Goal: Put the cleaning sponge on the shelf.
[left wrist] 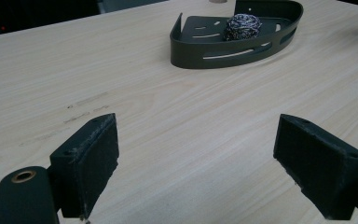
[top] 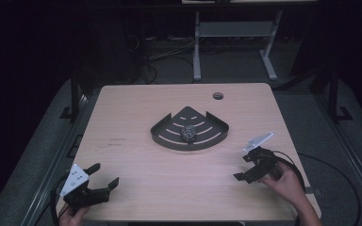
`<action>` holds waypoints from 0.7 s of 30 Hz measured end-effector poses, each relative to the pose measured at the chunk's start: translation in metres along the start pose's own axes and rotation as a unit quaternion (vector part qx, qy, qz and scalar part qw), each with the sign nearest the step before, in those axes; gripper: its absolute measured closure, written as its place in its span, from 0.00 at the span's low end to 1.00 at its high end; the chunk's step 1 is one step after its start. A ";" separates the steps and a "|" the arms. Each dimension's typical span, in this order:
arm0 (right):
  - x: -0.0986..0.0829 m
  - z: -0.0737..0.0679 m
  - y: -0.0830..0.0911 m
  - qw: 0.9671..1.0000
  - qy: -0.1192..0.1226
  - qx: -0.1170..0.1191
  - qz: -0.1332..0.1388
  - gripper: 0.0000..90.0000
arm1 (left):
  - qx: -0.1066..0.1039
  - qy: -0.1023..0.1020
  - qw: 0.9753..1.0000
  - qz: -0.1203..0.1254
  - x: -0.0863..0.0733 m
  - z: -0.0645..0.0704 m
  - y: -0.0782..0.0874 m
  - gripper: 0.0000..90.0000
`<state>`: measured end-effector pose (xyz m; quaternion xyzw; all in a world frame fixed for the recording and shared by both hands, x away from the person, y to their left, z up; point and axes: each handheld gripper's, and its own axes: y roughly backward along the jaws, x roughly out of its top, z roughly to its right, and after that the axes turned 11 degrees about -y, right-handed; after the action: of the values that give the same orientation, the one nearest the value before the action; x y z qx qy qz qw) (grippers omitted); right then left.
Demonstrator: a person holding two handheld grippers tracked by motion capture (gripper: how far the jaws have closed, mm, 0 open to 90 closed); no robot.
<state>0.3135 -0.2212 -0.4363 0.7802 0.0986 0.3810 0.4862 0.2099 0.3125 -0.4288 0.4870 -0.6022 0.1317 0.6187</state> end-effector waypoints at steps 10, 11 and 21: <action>-0.016 0.000 0.003 1.000 -0.011 -0.001 0.010 0.16 | 0.000 -0.001 1.000 0.000 0.000 0.000 0.000 0.15; -0.018 0.000 0.003 1.000 -0.012 -0.002 0.011 0.16 | 0.000 -0.001 1.000 0.000 0.000 0.000 0.000 0.15; -0.034 -0.003 0.005 1.000 -0.018 -0.008 0.013 0.16 | -0.001 -0.002 1.000 -0.002 0.000 0.001 -0.001 0.15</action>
<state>0.2866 -0.2393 -0.4483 0.7841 0.0772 0.3742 0.4891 0.2100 0.3110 -0.4291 0.4876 -0.6023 0.1290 0.6187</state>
